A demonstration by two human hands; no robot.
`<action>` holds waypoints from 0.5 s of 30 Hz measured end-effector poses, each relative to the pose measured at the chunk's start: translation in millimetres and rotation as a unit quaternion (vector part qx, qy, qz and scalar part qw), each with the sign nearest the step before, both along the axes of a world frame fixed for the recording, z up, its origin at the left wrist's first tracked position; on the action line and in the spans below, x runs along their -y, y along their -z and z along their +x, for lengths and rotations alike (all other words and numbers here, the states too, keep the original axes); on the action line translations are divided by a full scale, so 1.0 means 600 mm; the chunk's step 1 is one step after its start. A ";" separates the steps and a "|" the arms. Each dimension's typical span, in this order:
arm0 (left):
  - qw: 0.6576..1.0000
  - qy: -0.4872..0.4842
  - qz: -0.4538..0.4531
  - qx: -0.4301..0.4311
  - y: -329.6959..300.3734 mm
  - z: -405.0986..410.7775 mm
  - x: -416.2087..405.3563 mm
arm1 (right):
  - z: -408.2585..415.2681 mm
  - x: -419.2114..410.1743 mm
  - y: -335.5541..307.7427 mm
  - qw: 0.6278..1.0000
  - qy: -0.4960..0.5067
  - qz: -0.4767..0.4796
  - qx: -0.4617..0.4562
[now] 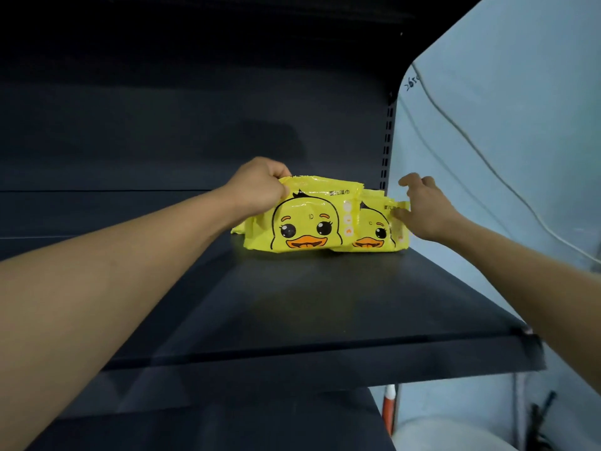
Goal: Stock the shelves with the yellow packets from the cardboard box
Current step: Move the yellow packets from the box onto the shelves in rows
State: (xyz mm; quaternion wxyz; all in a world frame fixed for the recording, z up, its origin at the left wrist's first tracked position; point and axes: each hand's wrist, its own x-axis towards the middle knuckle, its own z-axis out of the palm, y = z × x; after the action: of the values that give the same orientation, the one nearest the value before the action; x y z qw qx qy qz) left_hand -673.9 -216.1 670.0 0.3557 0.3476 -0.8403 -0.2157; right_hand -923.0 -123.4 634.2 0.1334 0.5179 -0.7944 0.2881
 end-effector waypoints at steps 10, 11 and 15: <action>0.999 0.025 -0.018 0.020 0.031 -0.158 -0.032 | -0.034 -0.060 0.001 1.000 0.021 0.009 0.012; 0.999 0.017 -0.021 0.024 0.040 -0.168 -0.027 | -0.033 -0.062 0.002 1.000 0.022 0.008 0.007; 0.999 -0.030 -0.035 0.004 0.060 -0.182 -0.002 | -0.024 -0.068 0.006 1.000 0.015 0.009 -0.014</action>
State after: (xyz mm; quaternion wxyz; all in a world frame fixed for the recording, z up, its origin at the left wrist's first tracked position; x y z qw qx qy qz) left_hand -782.9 -214.8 634.0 0.3705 0.3610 -0.8380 -0.1735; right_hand -937.5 -82.9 630.8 0.1439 0.5110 -0.8026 0.2721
